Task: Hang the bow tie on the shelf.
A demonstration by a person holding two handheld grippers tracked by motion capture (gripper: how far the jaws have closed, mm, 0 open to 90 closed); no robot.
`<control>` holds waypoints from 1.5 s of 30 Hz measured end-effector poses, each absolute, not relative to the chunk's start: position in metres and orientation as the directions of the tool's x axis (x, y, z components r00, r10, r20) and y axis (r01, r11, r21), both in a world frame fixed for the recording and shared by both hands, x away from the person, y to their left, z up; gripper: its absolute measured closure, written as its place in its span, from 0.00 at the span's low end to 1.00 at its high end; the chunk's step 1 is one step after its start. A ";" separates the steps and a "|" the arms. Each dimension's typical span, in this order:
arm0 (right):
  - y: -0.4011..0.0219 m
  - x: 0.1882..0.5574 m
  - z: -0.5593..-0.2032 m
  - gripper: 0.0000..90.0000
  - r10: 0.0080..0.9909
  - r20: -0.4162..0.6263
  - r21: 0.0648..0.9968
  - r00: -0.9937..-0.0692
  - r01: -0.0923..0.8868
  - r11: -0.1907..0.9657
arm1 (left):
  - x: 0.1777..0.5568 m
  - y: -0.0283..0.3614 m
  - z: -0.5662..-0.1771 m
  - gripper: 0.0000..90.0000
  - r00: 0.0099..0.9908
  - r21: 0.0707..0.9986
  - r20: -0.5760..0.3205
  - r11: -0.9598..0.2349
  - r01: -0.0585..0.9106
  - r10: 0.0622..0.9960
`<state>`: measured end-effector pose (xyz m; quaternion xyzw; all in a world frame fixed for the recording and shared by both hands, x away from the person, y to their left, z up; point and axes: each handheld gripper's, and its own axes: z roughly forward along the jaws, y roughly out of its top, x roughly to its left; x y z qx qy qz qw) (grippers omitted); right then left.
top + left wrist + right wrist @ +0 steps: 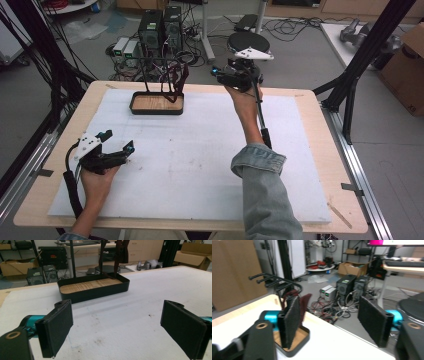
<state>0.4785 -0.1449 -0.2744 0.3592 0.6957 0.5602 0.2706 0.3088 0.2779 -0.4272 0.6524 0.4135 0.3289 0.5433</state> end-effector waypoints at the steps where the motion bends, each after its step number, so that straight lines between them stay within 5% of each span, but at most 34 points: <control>1: -0.151 0.476 -0.273 0.33 0.809 0.029 0.975 -0.587 0.196 0.107 | 0.309 0.278 -0.427 0.12 0.442 0.981 -0.020 -0.068 0.181 0.897; 14: -0.208 0.441 -0.260 0.13 0.862 0.051 0.982 -0.504 0.185 0.050 | 0.311 0.276 -0.427 0.12 0.449 0.981 -0.019 -0.070 0.181 0.893; 27: -0.260 0.393 -0.267 0.13 0.904 0.012 0.992 -0.427 0.118 0.043 | 0.310 0.275 -0.428 0.12 0.446 0.979 -0.014 -0.079 0.189 0.895; 45: -0.313 0.331 -0.334 0.13 0.940 0.043 0.991 -0.339 0.131 0.002 | 0.308 0.277 -0.428 0.12 0.434 0.976 -0.009 -0.087 0.201 0.901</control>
